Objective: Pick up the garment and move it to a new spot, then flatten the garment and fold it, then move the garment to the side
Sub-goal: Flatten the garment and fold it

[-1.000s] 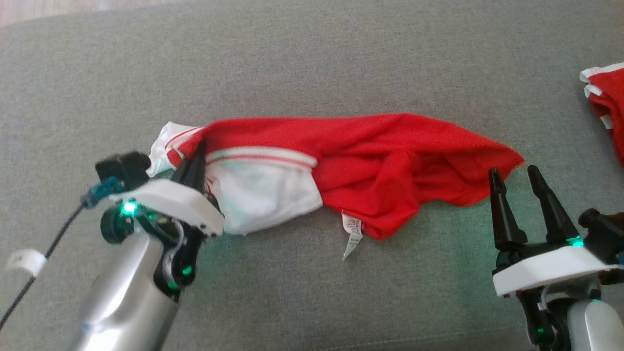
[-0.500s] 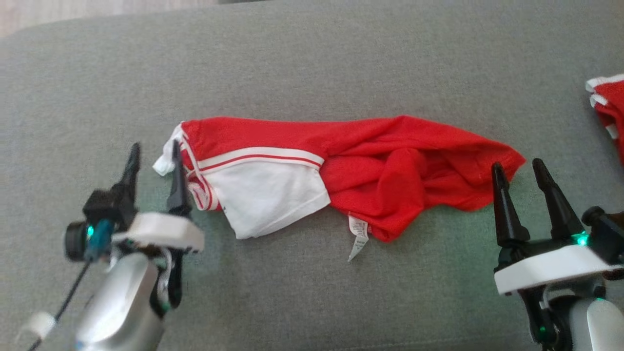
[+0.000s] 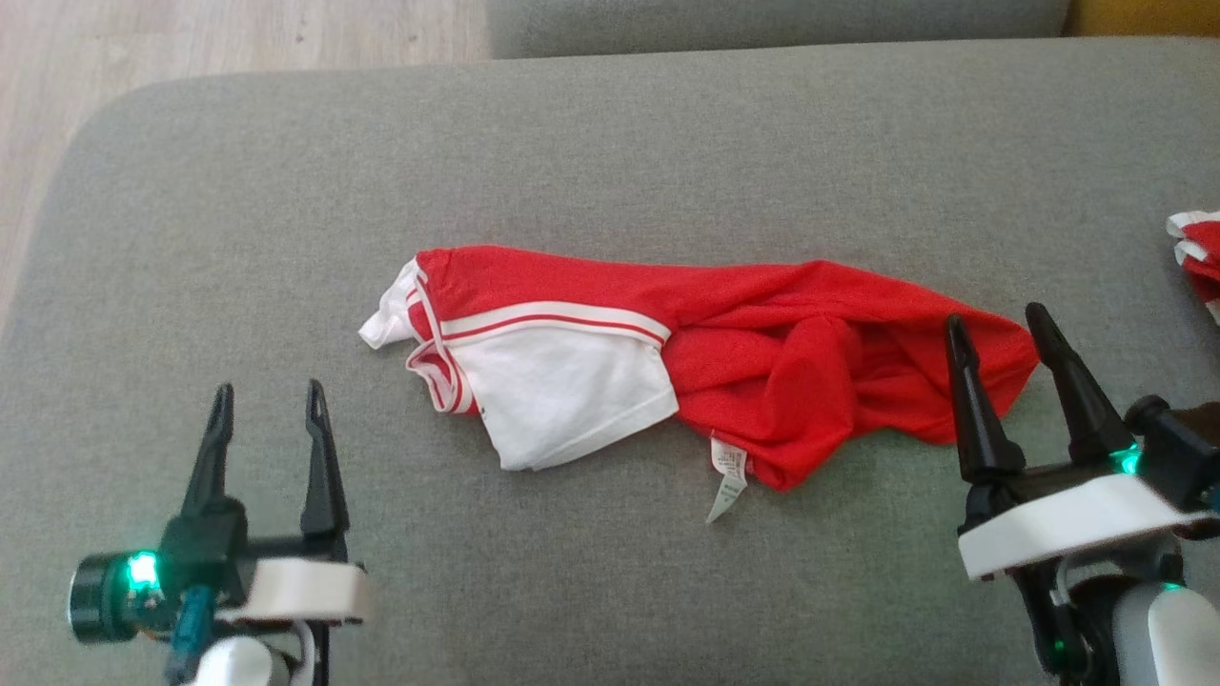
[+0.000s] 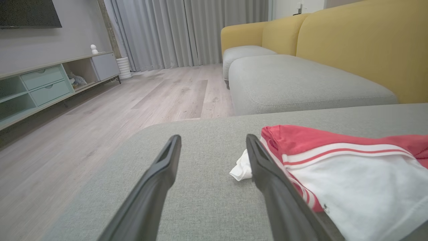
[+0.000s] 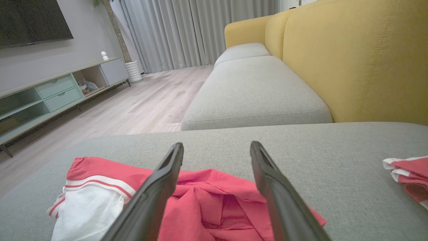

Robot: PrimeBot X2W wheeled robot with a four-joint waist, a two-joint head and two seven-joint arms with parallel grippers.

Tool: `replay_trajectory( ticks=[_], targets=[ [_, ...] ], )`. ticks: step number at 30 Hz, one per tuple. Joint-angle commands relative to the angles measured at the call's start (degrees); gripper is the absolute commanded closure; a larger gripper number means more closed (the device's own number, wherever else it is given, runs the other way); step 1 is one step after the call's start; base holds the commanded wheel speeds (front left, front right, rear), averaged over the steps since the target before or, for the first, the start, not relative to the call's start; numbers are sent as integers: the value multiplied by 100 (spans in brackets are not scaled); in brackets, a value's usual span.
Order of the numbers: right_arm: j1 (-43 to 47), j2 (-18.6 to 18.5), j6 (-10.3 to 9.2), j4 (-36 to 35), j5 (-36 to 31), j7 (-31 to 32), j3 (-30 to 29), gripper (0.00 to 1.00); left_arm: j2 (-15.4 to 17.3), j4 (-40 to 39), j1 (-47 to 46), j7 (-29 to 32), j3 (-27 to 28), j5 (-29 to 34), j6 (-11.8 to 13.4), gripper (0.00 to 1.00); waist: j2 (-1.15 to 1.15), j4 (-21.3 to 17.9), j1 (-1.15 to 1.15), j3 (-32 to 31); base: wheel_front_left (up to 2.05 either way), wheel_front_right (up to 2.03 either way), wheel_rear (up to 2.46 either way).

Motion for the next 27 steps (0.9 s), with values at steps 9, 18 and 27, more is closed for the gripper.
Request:
replay_trajectory(
  ticks=[9,18,27],
  targets=[
    [103,-72,-4,-280,15,100,79,0,269,-523,19,238,58,20,23,0,0,46,1,-81,0,0,0],
    [126,-57,-4,-286,24,129,86,0,320,-561,-37,312,-31,3,-80,0,0,36,1,-73,0,0,0],
    [85,-41,-4,-253,71,148,121,0,-232,-108,-388,1183,-862,-622,-1018,0,0,-16,1,99,0,0,0]
  ],
)
